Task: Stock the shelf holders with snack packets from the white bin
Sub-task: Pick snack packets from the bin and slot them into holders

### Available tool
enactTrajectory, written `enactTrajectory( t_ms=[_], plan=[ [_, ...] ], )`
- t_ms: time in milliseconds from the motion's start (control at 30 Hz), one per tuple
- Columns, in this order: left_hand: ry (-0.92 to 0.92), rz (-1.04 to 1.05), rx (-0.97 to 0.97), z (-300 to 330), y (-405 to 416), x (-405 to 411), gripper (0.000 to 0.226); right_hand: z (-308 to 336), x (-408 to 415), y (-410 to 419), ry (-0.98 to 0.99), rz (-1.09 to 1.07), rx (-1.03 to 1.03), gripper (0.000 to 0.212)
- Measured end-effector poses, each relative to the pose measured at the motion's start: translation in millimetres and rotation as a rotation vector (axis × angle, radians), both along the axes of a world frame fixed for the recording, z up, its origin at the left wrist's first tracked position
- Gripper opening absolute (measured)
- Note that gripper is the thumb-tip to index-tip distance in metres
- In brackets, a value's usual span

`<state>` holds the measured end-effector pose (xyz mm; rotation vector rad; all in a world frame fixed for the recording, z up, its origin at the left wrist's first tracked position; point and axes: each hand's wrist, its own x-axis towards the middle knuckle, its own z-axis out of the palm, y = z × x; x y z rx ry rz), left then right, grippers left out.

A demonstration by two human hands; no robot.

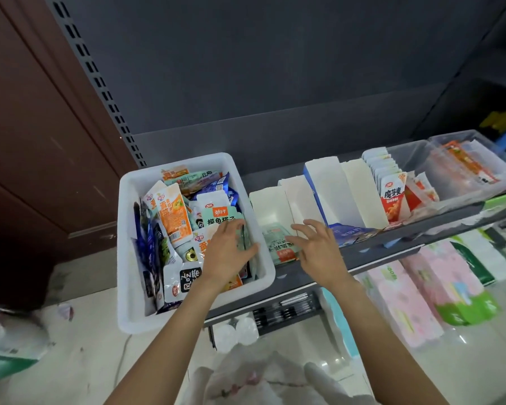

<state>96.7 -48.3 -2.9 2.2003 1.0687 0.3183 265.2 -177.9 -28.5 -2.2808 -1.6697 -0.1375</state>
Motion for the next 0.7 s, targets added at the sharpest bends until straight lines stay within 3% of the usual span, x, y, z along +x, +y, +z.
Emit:
enactTrajectory(
  t_ms=[233, 433, 567, 700],
  plan=[
    [0.053, 0.091, -0.279, 4.7, -1.4, -3.6, 0.048, 15.9, -29.5, 11.5, 0.306, 0.093, 0.161, 0.037],
    [-0.019, 0.200, -0.205, 25.0, 5.0, -23.0, 0.032, 12.7, -42.0, 22.5, 0.295, 0.114, 0.116, 0.031],
    [-0.222, 0.326, -0.249, 48.1, 15.6, -47.9, 0.028, 17.5, -42.4, 24.0, 0.372, 0.096, 0.132, 0.027],
    [-0.526, 0.406, -0.492, 57.5, 27.3, -65.8, 0.031, 40.9, -51.4, 26.5, 0.795, 0.002, 0.218, 0.026]
  ],
)
